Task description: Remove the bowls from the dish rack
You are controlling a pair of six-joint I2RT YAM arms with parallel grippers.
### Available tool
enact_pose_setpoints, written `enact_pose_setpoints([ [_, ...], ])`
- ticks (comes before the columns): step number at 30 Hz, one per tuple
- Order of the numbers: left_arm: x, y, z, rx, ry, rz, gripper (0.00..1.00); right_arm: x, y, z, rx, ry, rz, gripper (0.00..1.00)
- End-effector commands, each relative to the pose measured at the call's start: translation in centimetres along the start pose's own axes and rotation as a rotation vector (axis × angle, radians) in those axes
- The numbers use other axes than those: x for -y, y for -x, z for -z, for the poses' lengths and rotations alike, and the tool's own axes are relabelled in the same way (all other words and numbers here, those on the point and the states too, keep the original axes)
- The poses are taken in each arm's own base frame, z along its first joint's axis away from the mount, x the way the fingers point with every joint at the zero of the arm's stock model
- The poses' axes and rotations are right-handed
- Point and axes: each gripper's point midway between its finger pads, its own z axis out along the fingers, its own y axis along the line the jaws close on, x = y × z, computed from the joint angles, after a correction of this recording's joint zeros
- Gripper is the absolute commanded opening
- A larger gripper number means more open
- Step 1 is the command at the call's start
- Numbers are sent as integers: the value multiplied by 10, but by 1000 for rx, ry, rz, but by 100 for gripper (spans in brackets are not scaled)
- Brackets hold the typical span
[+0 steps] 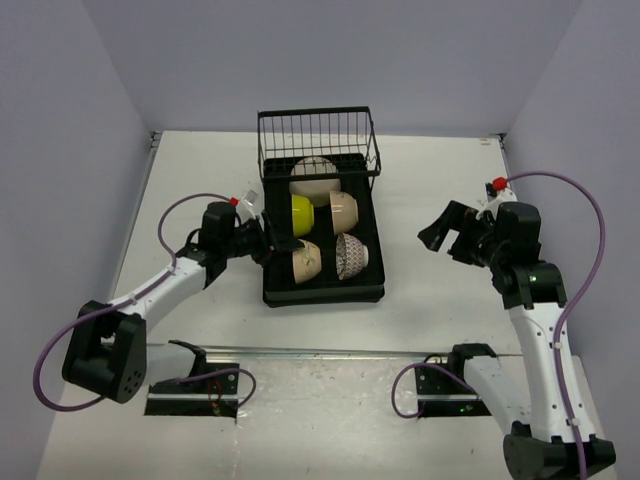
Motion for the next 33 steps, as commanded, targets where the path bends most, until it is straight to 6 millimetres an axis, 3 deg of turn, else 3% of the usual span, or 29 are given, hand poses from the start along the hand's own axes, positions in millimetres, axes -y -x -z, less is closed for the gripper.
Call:
enact_pose_setpoints([
  [1, 13, 0, -5, -10, -56, -30, 60, -2, 5, -3, 18, 15, 14, 99],
  [11, 14, -4, -16, -32, -59, -14, 50, -1, 6, -3, 22, 6, 20, 99],
  [17, 18, -4, -22, -48, -73, -14, 32, 0, 5, -4, 18, 4, 23, 99],
  [22, 21, -7, -24, -62, -98, -12, 25, 2, 5, -5, 17, -5, 22, 99],
  [25, 24, -8, -24, -69, -119, -5, 15, 2, 4, -5, 17, -5, 24, 99],
  [27, 25, -10, -23, -74, -130, -1, 0, 2, 5, -6, 17, -5, 24, 99],
  [33, 35, -13, -18, -66, -194, -12, 0, 1, 6, -5, 18, -2, 23, 99],
])
